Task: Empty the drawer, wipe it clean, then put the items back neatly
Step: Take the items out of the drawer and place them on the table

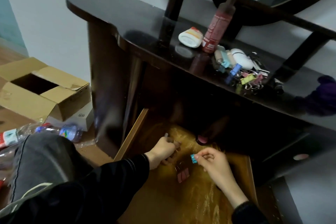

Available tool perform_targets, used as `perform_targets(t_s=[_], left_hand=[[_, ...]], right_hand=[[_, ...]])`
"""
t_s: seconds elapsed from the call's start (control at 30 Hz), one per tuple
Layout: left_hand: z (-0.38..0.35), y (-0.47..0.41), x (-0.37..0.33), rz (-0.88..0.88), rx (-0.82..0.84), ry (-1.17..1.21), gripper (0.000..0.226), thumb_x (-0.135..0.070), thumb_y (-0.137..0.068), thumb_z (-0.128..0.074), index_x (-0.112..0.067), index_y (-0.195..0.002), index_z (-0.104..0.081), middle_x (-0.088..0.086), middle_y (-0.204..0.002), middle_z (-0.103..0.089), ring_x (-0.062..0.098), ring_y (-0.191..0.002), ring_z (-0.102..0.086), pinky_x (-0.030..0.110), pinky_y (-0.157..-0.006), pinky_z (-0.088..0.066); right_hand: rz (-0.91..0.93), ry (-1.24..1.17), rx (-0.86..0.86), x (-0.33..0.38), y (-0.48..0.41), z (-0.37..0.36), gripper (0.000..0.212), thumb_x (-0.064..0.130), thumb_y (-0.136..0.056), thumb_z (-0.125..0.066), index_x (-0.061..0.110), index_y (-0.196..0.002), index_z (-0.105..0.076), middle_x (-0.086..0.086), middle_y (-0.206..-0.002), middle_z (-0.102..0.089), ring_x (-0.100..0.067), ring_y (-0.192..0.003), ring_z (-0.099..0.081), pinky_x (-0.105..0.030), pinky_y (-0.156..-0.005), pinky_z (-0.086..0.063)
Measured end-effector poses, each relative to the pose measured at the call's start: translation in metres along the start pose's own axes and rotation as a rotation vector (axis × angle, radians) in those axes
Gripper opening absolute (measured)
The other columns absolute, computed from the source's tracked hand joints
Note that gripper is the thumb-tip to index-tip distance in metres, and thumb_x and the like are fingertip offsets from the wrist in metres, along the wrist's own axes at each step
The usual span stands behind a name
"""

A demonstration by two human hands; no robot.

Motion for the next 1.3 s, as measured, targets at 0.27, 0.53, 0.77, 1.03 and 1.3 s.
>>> perform_targets(t_s=[0.27,0.53,0.77,1.03,1.3], left_hand=[[-0.021,0.096,-0.119,-0.670,0.021,-0.393,0.040,-0.038,-0.102,-0.053,-0.011,-0.073,-0.059,0.011,-0.064,-0.053,0.020,-0.052,-0.049,0.031,-0.048,-0.041],[-0.015,0.191,-0.276,-1.179,-0.181,-0.458,0.039,-0.038,-0.100,-0.056,-0.016,-0.068,-0.053,-0.001,-0.061,-0.050,0.001,-0.059,-0.044,0.025,-0.055,-0.035],[-0.031,0.125,-0.325,-0.965,-0.512,-0.870,0.036,-0.039,-0.098,-0.055,-0.011,-0.077,-0.056,0.001,-0.074,-0.056,0.022,-0.074,-0.056,0.039,-0.067,-0.047],[-0.036,0.120,-0.323,-1.020,-0.525,-0.972,0.017,-0.046,-0.092,-0.058,-0.030,-0.091,-0.054,-0.012,-0.095,-0.053,0.008,-0.090,-0.052,0.032,-0.069,-0.049],[-0.025,0.122,-0.321,-0.979,-0.285,-0.679,0.028,-0.047,-0.078,-0.078,-0.039,-0.098,-0.061,-0.017,-0.106,-0.057,0.000,-0.100,-0.057,0.024,-0.084,-0.049]], right_hand=[[0.255,-0.101,-0.099,0.130,0.052,0.090,0.014,0.017,-0.086,-0.078,0.026,-0.078,-0.072,0.006,-0.069,-0.069,-0.001,-0.059,-0.061,-0.015,-0.056,-0.046],[0.414,-0.372,-0.331,0.219,0.029,0.198,0.012,0.019,-0.084,-0.080,0.016,-0.075,-0.072,-0.009,-0.059,-0.066,-0.010,-0.043,-0.048,-0.016,-0.039,-0.034],[0.193,-0.350,-0.414,0.185,-0.018,0.214,0.014,0.016,-0.088,-0.074,0.007,-0.078,-0.070,-0.010,-0.059,-0.068,-0.012,-0.041,-0.049,-0.020,-0.037,-0.035],[0.145,-0.263,-0.335,0.193,-0.024,0.206,0.007,0.012,-0.091,-0.067,0.009,-0.087,-0.072,-0.007,-0.067,-0.074,-0.013,-0.046,-0.054,-0.021,-0.038,-0.038],[0.157,-0.352,-0.324,0.192,-0.023,0.207,0.008,0.013,-0.093,-0.066,0.007,-0.091,-0.072,-0.008,-0.067,-0.073,-0.014,-0.047,-0.056,-0.022,-0.040,-0.041]])
Point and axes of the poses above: each hand's wrist, its own y-axis away from the middle knuckle, its own z-axis out of the back of the hand, x = y × z, the point moved 9 cm from there along -y, towards the middle knuckle
